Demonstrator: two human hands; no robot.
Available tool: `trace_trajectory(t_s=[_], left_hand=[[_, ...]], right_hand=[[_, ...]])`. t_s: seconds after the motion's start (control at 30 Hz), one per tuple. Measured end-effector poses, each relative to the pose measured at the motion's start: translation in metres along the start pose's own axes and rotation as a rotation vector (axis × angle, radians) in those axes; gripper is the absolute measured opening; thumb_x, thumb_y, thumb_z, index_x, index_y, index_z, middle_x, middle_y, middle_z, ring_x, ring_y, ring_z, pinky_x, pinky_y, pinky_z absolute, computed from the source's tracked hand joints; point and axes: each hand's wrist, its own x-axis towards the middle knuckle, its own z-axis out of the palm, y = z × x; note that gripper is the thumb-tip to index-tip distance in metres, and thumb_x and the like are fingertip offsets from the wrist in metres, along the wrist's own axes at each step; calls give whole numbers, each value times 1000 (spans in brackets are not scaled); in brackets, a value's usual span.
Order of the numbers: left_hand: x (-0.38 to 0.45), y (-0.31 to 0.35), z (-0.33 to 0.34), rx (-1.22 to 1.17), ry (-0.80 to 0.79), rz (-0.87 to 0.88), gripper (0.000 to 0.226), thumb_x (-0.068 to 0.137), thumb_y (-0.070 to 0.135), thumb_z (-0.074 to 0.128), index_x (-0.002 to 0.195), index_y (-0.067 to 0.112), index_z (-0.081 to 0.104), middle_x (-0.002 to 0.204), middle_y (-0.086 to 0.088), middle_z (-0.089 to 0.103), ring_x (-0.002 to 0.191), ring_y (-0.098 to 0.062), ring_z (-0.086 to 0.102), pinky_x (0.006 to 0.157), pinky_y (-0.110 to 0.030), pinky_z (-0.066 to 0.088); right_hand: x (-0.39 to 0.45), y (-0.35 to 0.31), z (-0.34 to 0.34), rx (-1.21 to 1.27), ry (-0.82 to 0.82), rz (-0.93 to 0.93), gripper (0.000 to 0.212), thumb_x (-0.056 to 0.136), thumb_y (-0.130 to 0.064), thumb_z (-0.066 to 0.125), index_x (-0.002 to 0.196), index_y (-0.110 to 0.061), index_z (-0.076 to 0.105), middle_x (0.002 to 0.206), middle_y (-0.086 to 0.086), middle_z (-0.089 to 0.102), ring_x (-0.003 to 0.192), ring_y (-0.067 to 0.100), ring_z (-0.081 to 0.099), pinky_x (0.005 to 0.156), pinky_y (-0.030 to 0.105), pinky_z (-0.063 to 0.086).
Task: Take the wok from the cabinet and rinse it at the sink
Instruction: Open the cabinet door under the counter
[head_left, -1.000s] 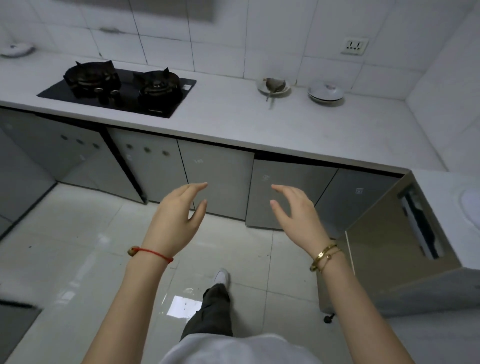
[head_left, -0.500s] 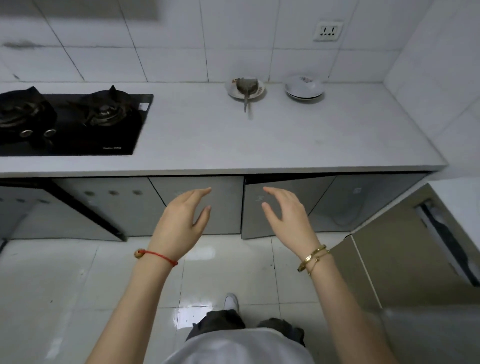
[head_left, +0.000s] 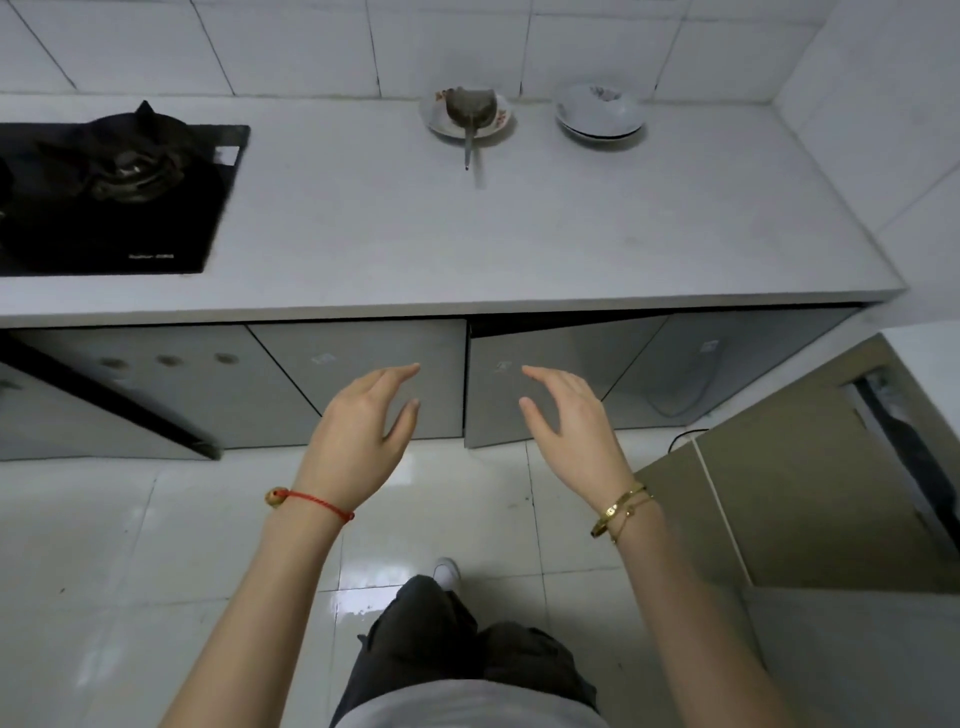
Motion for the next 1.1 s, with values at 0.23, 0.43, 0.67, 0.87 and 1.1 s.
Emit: trace_trajectory(t_s=[0.23, 0.43, 0.67, 0.87, 1.1], left_hand=[[19, -47, 92, -6, 24, 42, 38, 97, 24, 50, 134, 16, 52, 129, -3, 61, 119, -19, 56, 99, -25, 40], [32, -104, 185, 13, 47, 83, 38, 97, 24, 50, 133, 14, 52, 128, -6, 62, 118, -22, 57, 100, -31, 43], [53, -168, 284, 16, 98, 140, 39, 97, 24, 50, 135, 15, 51, 127, -6, 62, 118, -22, 57, 99, -29, 43], [66, -202, 341, 35, 184, 199, 39, 97, 23, 51, 135, 15, 51, 128, -6, 62, 117, -21, 58, 99, -30, 45], [98, -208, 363, -26, 286, 256, 44, 97, 25, 51, 139, 14, 46, 135, -4, 56, 124, -17, 53, 101, -21, 37]], right_hand=[[21, 69, 63, -32, 47, -26, 38, 98, -27, 47, 136, -20, 49, 135, -5, 52, 131, 9, 38, 102, 14, 22], [39, 137, 138, -32, 87, -32, 40, 99, -29, 47, 137, -19, 48, 136, -4, 52, 132, 10, 38, 104, 17, 24], [67, 205, 218, -5, 166, -85, 41, 98, -27, 48, 137, -16, 48, 136, -3, 53, 132, 11, 39, 106, 18, 26], [78, 250, 269, 10, 228, -142, 40, 98, -28, 49, 136, -17, 49, 135, -4, 54, 131, 11, 40, 104, 16, 24], [107, 247, 267, 193, 436, -233, 38, 94, -27, 54, 131, -18, 50, 119, -6, 63, 117, 13, 55, 103, 34, 44]])
